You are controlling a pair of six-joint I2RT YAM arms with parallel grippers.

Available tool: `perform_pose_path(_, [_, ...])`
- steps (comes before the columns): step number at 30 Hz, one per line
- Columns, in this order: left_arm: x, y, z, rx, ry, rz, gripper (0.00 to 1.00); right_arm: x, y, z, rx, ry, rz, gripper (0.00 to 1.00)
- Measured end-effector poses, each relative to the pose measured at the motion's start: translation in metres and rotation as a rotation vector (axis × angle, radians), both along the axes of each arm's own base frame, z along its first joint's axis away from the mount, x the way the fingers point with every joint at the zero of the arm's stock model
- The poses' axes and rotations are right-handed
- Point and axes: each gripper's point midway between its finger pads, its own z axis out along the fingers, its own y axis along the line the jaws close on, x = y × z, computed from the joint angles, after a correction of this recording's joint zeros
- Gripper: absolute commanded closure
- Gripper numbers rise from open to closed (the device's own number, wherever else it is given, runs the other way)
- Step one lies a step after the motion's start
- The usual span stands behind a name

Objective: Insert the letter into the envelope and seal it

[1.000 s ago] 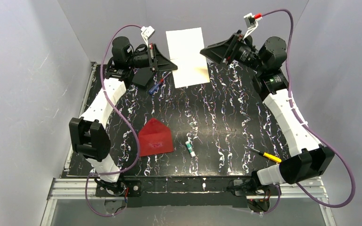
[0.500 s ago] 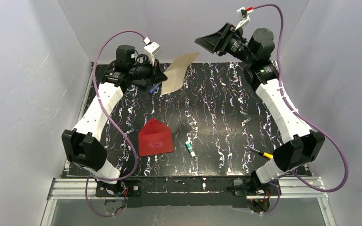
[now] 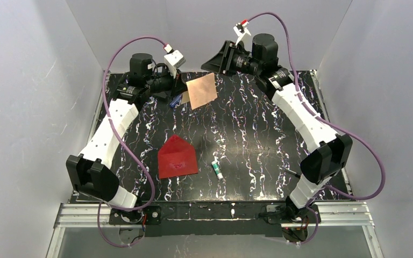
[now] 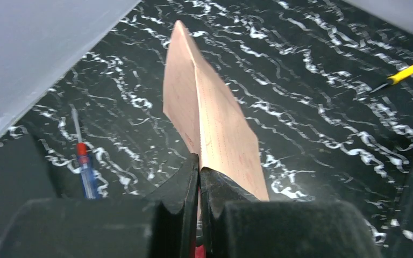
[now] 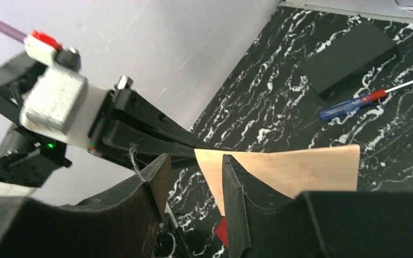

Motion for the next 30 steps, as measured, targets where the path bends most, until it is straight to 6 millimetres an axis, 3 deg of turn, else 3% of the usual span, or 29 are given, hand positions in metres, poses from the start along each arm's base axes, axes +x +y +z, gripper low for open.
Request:
perform_pose_path(5, [-0.010,-0.017,0.007,-0.081,0.076,-0.088,1.00,-0.014,-0.009,-0.023,-0.094,-0.033,0.038,0.32])
perform_pose_path(11, [-0.044,-0.035,0.011,-0.155,0.196,-0.294,1.00,-0.049,-0.025,-0.019,-0.224,-0.255,0.181,0.29])
perform_pose_path(15, [-0.074,-0.043,0.020,-0.227,0.281,-0.446,1.00,-0.075,-0.034,-0.012,-0.299,-0.410,0.322,0.34])
perform_pose_path(19, [-0.090,-0.045,0.026,-0.266,0.312,-0.528,1.00,-0.091,-0.040,-0.020,-0.342,-0.455,0.398,0.52])
perform_pose_path(25, [-0.100,-0.044,0.029,-0.280,0.283,-0.591,1.00,-0.110,-0.044,-0.044,-0.393,-0.395,0.483,0.56])
perform_pose_path(30, [-0.101,-0.036,0.026,-0.270,0.229,-0.615,1.00,-0.128,-0.044,-0.057,-0.409,-0.350,0.543,0.67])
